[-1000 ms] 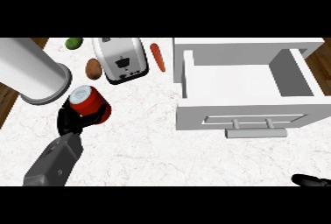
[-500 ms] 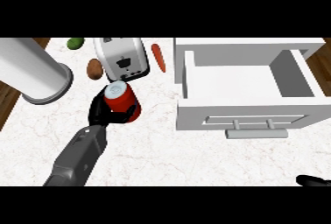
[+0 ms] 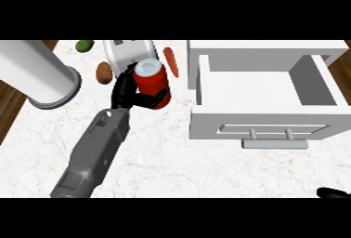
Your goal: Pick up the can, place it into the drawer and close the drawer
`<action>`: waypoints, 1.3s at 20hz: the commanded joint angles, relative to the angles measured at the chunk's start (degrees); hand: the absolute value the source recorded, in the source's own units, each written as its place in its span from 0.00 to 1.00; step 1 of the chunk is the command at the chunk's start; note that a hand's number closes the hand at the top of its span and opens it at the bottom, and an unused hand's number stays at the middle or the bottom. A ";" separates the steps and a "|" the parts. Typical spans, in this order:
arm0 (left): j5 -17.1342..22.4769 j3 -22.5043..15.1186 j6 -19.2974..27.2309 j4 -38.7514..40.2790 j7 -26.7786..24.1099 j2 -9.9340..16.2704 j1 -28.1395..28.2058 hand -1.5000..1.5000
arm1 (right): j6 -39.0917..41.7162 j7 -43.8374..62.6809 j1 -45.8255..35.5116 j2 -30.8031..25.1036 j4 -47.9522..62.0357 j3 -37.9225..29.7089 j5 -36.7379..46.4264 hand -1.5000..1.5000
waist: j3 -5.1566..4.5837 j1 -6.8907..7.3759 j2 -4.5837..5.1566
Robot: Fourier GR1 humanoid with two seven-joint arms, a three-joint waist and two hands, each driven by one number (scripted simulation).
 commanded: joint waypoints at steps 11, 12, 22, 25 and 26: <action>5.46 -14.43 14.10 -25.52 26.58 -1.26 -7.26 1.00 | -1.15 1.68 -1.56 0.57 -1.45 1.54 2.03 0.00 | -0.03 -0.55 0.17; 3.19 -12.62 13.38 -28.38 32.18 -1.26 -8.92 1.00 | 0.09 0.12 -0.80 -0.58 -0.03 -1.26 -0.30 0.00 | 0.00 -0.19 0.05; 4.02 -11.54 16.98 -13.54 35.83 -1.26 -28.36 1.00 | -0.41 -0.72 -2.88 0.42 2.63 1.36 1.98 0.00 | 0.01 -1.60 0.65; 5.46 -11.96 18.02 -10.05 37.45 -1.26 -32.81 1.00 | -1.30 -1.29 -0.86 2.39 -0.22 2.22 2.83 0.00 | 0.01 -1.88 0.65; 6.57 -14.00 20.90 -8.85 38.85 -1.26 -36.81 1.00 | -2.64 3.22 -3.45 2.11 -1.80 3.82 3.21 0.00 | 0.01 -2.64 0.77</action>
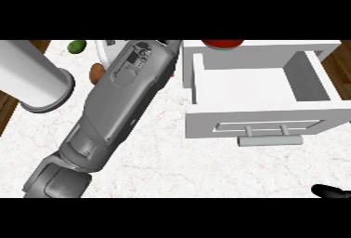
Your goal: Pick up the can, place it into the drawer and close the drawer
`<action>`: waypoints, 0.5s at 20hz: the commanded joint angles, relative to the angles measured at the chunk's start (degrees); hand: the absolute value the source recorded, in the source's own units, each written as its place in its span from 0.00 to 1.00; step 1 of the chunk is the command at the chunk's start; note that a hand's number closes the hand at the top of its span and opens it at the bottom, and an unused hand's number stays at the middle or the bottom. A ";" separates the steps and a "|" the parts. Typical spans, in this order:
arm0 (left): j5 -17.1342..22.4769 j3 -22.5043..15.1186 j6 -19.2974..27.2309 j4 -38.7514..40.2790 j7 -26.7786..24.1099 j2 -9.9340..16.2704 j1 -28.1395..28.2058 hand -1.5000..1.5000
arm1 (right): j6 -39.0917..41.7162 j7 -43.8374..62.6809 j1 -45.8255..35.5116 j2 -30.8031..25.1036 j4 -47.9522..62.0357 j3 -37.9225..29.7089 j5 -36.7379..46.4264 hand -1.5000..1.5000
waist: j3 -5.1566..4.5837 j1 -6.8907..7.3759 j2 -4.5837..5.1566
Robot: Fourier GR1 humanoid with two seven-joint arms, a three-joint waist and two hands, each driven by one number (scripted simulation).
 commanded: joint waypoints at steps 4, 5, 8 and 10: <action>4.91 -2.28 3.21 10.39 -0.07 -0.02 -10.48 1.00 | 0.46 0.75 -0.97 -1.24 -1.00 -0.97 -1.40 0.00 | 0.04 -1.34 0.26; 4.29 -2.84 1.72 11.78 -1.49 -0.02 -10.24 1.00 | -0.90 3.11 -2.66 -1.05 -1.14 0.77 0.73 0.00 | 0.01 -0.85 0.29; 6.67 -4.88 3.80 15.11 0.30 -0.02 -13.71 1.00 | -0.24 3.95 -6.09 -3.89 1.56 -2.13 -2.36 0.00 | 0.05 -1.58 0.43; 6.96 -3.91 3.01 18.76 -1.13 -0.02 -16.26 1.00 | -1.27 6.36 -6.73 -3.46 -0.21 -0.34 -0.81 0.00 | 0.05 -2.20 0.72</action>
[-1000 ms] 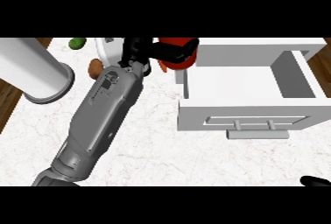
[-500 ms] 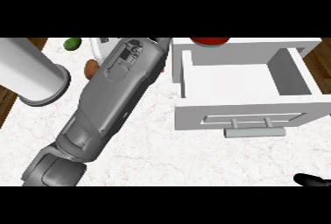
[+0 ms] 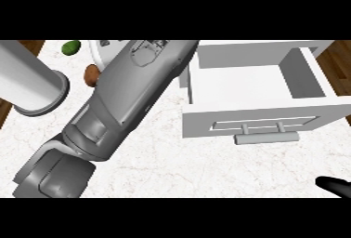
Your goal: Pick up the can, place it into the drawer and close the drawer
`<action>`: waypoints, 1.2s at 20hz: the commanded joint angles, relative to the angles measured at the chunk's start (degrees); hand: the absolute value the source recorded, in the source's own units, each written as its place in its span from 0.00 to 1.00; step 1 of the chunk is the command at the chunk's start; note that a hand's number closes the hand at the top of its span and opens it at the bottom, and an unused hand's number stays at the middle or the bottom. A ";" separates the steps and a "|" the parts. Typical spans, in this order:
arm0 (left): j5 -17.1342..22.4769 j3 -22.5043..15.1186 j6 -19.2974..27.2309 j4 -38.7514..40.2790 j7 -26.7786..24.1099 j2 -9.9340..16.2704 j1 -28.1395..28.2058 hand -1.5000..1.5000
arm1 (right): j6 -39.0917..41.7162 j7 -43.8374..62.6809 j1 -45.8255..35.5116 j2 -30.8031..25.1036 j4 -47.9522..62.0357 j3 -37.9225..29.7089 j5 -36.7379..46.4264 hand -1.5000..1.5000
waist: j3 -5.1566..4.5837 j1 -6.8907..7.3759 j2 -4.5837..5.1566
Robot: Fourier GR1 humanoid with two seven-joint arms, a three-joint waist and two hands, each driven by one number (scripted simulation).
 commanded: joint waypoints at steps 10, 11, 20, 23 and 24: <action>5.93 -6.99 7.57 9.30 -2.80 0.00 -5.97 0.00 | 1.22 0.91 -0.19 -1.59 -0.48 -0.72 -1.57 0.00 | 0.09 -2.21 0.18; 5.70 -6.72 8.85 11.12 -5.52 0.00 -4.67 0.00 | 0.28 3.94 -3.10 -1.92 -1.36 1.36 -0.64 0.00 | 0.06 -2.84 0.67; 9.29 -8.39 11.54 12.07 -7.22 0.00 -5.78 0.00 | 2.24 0.49 -5.86 -5.66 1.01 1.64 3.29 0.00 | 0.06 -2.63 0.78; 10.71 -7.82 11.30 12.40 -8.90 0.00 -5.29 0.00 | 2.89 -4.16 -4.66 -4.86 3.06 4.09 7.32 0.00 | 0.08 -2.19 0.95; 11.20 -6.76 12.24 13.38 -7.49 0.00 -7.85 0.00 | 3.44 -5.83 -6.05 -5.38 3.26 5.86 9.03 0.00 | 0.10 -2.41 1.26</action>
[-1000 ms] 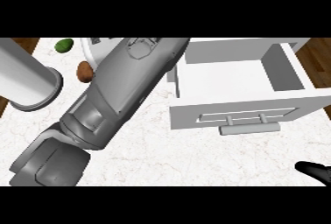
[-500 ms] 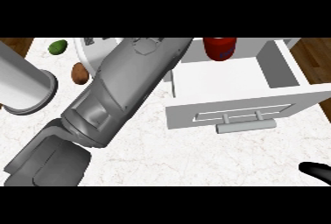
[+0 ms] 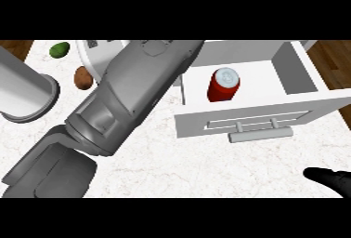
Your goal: Pick up the can, place it into the drawer and close the drawer
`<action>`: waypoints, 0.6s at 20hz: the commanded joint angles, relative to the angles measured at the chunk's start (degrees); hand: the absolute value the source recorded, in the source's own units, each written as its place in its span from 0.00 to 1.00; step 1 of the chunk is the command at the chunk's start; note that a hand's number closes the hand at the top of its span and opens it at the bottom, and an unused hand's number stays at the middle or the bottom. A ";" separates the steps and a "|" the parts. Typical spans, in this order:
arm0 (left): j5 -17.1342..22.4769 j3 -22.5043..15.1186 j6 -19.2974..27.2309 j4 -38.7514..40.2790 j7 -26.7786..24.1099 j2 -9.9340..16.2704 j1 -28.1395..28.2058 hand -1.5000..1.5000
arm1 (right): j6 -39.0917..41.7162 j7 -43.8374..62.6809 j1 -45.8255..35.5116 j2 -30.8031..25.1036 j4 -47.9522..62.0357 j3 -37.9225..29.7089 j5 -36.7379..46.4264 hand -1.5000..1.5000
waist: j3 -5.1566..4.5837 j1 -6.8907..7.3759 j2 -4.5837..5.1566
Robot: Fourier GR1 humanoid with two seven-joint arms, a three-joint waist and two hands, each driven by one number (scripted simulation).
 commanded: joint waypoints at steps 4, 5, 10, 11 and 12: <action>4.25 1.09 -0.61 0.22 -3.22 0.00 1.67 0.00 | 2.38 -3.36 -2.88 -5.04 1.19 3.42 8.90 0.00 | -0.07 0.01 0.18; 4.51 1.59 0.96 0.55 -1.03 0.00 -2.12 0.00 | 2.32 -3.73 -4.53 -5.61 3.14 4.40 10.72 0.00 | -0.06 0.56 0.14; 6.67 1.69 0.17 -0.56 -3.08 0.00 -0.88 0.00 | 1.16 -8.42 -8.13 -7.86 11.75 9.17 22.12 0.00 | -0.08 2.61 0.14; 6.88 0.58 1.21 -0.56 -3.44 0.00 -0.38 0.00 | 0.22 -11.76 -6.83 -7.55 12.47 9.95 24.09 0.00 | 0.00 1.65 0.13; 6.61 1.26 1.37 0.10 -3.80 0.00 -1.05 0.00 | -0.70 -10.91 -6.35 -7.03 11.30 12.21 27.12 0.00 | -0.07 2.40 -0.18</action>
